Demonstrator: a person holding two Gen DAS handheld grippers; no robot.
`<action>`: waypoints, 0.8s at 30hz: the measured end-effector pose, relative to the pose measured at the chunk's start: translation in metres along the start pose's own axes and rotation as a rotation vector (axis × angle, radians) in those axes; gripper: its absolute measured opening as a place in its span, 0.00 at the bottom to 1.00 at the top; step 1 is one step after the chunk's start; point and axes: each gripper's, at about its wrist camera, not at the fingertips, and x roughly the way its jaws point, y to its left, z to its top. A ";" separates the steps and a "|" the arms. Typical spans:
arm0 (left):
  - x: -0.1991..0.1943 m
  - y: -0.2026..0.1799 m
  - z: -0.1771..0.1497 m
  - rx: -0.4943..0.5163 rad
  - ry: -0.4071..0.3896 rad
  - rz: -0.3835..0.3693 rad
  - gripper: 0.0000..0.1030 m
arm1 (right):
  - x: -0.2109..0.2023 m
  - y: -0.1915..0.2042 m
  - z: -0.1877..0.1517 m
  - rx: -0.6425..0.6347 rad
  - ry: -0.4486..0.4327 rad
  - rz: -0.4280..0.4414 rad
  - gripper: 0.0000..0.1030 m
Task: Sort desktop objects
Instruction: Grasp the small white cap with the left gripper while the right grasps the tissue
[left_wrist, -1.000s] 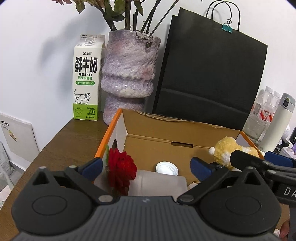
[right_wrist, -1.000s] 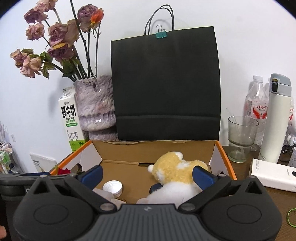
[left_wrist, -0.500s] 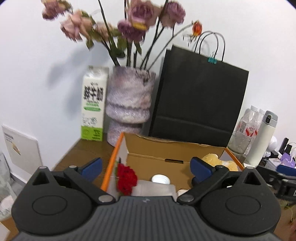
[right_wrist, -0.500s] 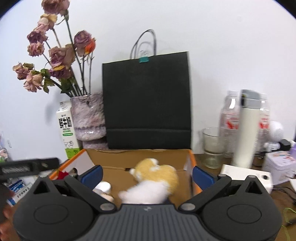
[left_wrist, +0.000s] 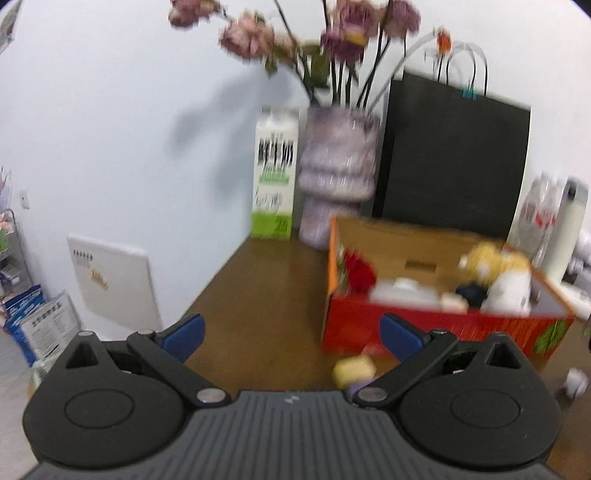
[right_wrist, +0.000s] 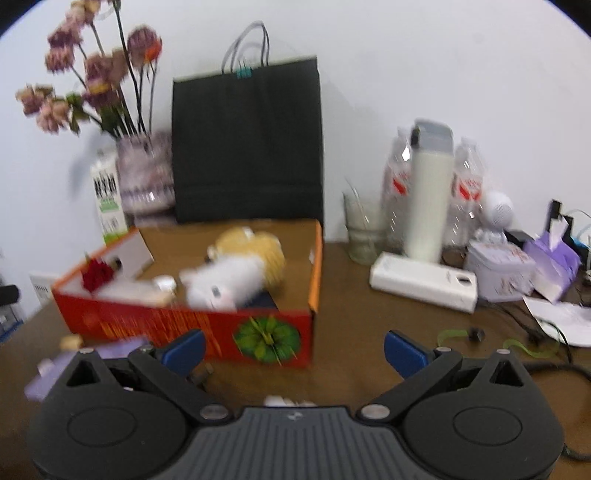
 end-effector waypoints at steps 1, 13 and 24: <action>0.002 0.002 -0.003 0.008 0.027 0.007 1.00 | 0.001 -0.001 -0.005 -0.009 0.019 -0.017 1.00; 0.008 0.016 -0.041 0.103 0.203 0.049 0.99 | 0.021 -0.007 -0.039 -0.006 0.140 -0.049 1.00; 0.021 -0.003 -0.044 0.128 0.270 -0.071 0.85 | 0.034 -0.001 -0.041 -0.012 0.159 -0.065 1.00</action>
